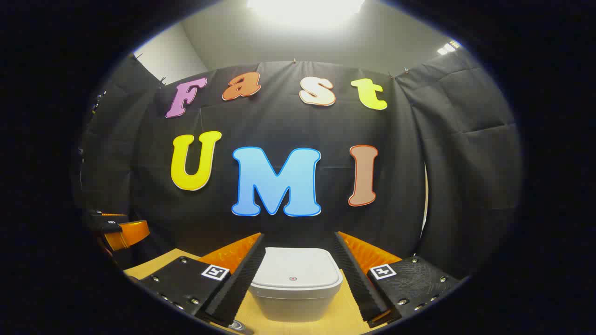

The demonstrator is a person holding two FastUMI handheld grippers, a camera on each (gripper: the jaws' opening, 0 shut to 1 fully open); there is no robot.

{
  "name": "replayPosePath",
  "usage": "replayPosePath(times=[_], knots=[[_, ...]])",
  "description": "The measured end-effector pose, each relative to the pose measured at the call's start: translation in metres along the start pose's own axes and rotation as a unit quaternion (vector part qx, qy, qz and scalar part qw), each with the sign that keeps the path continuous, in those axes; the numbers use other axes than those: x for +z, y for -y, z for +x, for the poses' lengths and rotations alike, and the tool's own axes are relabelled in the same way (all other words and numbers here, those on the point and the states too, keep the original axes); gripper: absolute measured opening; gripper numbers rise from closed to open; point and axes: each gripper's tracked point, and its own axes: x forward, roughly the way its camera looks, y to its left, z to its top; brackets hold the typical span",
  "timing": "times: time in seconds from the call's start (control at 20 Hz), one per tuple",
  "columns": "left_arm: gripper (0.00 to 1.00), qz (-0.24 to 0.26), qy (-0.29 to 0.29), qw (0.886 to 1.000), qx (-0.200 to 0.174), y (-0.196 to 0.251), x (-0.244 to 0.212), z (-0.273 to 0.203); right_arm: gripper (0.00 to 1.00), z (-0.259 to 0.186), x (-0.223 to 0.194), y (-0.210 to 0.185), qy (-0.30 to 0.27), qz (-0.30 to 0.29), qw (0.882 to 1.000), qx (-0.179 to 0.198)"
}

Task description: Press the lid of the desktop garbage bin to open it, pick up the crumpled paper on the desktop and throw it into the bin, then pick up the pop can on the desktop and drop it into the bin, and finally close the garbage bin lid.

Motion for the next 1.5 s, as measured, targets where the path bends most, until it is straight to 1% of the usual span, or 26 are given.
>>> replayPosePath(times=[0.05, 0.25, 0.35, 0.55, 0.85, 1.0, 1.05, 1.1, 1.15, 1.25, 1.3, 1.35, 1.5], knots=[[0.89, 0.000, -0.002, 1.000, -0.001, 0.002, -0.002, -0.001, 0.90, -0.001, 0.000, 0.001, -0.001, 0.002, 1.000, 0.000], [0.92, 0.013, -0.007, 1.000, -0.012, 0.013, -0.004, -0.002, 0.90, -0.004, 0.002, -0.005, -0.002, 0.002, 1.000, 0.010], [0.95, 0.029, -0.006, 0.999, -0.017, 0.015, -0.002, -0.002, 0.90, -0.006, 0.001, -0.007, -0.003, 0.005, 1.000, 0.014], [0.95, 0.050, -0.001, 0.999, -0.016, 0.013, 0.003, -0.003, 0.90, -0.006, -0.003, -0.011, -0.013, 0.016, 1.000, 0.018], [0.96, 0.054, 0.010, 0.998, -0.014, 0.012, 0.009, -0.004, 0.90, -0.004, 0.001, -0.022, -0.003, 0.026, 0.999, 0.029], [0.96, 0.052, 0.010, 0.999, -0.014, 0.012, 0.009, -0.005, 0.90, -0.002, -0.004, -0.023, -0.011, 0.031, 0.999, 0.031], [0.95, 0.051, 0.010, 0.999, -0.015, 0.012, 0.010, -0.005, 0.88, -0.004, -0.003, -0.022, -0.014, 0.031, 0.999, 0.028], [0.95, 0.051, 0.009, 0.999, -0.016, 0.012, 0.009, -0.005, 0.78, 0.000, -0.006, -0.023, -0.016, 0.031, 0.999, 0.031], [0.96, 0.052, 0.009, 0.998, -0.016, 0.012, 0.009, -0.004, 0.73, 0.007, -0.010, -0.023, -0.022, 0.030, 0.999, 0.031], [0.96, 0.053, 0.009, 0.998, -0.017, 0.012, 0.009, -0.004, 0.32, 0.003, -0.013, -0.017, -0.028, 0.030, 0.999, 0.015], [0.96, 0.054, 0.008, 0.998, -0.017, 0.012, 0.008, -0.004, 0.21, 0.003, -0.014, -0.018, -0.028, 0.033, 0.999, 0.019], [0.96, 0.053, 0.008, 0.998, -0.016, 0.012, 0.008, -0.004, 0.17, 0.005, -0.018, -0.021, -0.035, 0.033, 0.998, 0.027], [0.96, 0.052, 0.006, 0.998, -0.018, 0.013, 0.008, -0.003, 0.17, 0.009, -0.027, -0.026, -0.047, 0.019, 0.998, 0.040]])
